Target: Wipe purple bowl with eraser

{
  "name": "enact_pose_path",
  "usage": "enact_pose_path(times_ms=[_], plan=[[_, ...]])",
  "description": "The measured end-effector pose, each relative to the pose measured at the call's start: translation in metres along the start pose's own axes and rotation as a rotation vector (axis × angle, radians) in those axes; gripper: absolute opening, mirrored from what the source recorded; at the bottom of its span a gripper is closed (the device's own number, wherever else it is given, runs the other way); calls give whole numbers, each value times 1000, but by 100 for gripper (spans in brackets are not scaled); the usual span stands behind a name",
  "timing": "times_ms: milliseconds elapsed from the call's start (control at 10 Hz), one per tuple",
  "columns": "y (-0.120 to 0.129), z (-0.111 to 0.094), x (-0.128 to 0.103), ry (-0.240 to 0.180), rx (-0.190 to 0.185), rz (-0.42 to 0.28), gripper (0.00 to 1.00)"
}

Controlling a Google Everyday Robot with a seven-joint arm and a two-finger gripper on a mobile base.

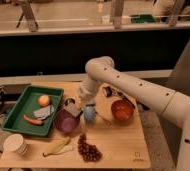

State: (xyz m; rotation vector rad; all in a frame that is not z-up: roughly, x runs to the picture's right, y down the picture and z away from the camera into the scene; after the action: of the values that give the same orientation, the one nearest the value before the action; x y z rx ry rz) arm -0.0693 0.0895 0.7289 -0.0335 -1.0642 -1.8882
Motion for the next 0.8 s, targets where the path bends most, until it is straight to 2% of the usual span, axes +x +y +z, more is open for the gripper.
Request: enact_pose_path(times_ms=[100, 400, 600, 800], plan=[[-5, 7, -7, -50, 0, -44, 1], [-8, 34, -18, -131, 17, -97, 1], [-7, 58, -18, -169, 19, -106, 1], [-11, 67, -16, -181, 11, -101, 1]])
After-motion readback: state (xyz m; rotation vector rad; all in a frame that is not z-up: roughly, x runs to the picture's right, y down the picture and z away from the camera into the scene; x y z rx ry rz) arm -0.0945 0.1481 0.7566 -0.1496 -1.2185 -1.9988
